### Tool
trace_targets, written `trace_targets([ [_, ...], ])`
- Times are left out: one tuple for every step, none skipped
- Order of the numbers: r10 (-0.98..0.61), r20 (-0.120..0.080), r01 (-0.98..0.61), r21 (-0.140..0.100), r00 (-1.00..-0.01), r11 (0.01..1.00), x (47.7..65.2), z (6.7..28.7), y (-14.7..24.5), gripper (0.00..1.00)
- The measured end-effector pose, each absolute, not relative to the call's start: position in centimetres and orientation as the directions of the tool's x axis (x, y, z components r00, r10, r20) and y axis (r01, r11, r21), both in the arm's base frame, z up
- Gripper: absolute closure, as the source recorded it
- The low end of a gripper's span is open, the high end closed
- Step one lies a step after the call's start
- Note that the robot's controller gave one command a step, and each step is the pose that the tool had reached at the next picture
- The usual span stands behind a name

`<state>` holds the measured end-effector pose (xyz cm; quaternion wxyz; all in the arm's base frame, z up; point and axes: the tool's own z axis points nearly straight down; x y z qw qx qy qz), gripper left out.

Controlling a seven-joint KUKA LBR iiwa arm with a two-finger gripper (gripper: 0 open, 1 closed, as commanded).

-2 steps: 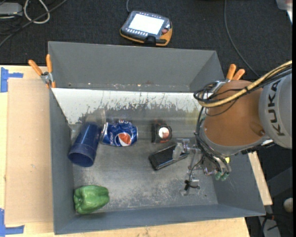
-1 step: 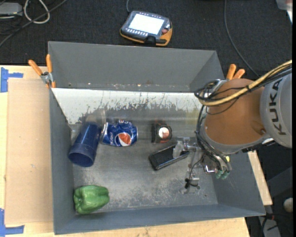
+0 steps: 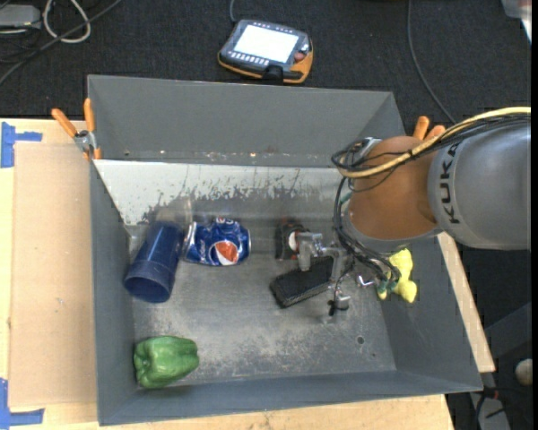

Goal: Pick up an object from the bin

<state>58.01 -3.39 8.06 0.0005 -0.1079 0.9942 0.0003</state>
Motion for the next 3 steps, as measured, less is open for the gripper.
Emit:
trace_targets([
  [-0.139,-0.006,-0.139,0.001,-0.99,0.99,57.0,13.5,-4.2,0.0],
  [-0.225,0.0,-0.225,0.002,-0.974,0.974,58.3,6.5,-3.6,0.0],
  [-0.386,-0.007,-0.386,-0.002,-0.922,0.923,60.0,6.9,-2.8,0.0],
])
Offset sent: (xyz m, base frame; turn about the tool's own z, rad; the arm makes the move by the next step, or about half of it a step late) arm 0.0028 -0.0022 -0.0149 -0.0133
